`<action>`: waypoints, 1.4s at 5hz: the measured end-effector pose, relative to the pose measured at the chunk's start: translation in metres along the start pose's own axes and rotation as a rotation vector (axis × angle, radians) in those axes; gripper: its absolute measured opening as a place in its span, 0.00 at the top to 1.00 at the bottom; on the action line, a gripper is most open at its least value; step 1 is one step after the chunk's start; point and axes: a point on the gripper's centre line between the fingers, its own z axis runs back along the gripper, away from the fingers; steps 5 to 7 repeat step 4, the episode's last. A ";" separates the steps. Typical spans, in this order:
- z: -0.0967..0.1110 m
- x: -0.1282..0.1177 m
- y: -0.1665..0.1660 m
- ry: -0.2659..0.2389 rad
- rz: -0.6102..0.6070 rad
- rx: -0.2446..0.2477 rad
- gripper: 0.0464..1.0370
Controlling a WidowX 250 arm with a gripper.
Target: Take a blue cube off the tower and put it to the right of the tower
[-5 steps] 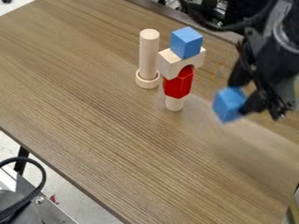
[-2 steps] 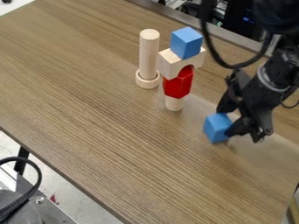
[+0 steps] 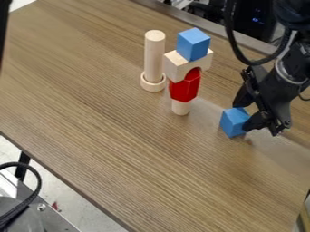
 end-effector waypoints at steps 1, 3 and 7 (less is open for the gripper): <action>-0.007 0.006 0.011 0.021 0.041 -0.015 0.13; 0.028 0.001 0.041 -0.022 0.139 -0.049 0.04; 0.081 -0.010 0.056 -0.105 0.180 -0.060 0.04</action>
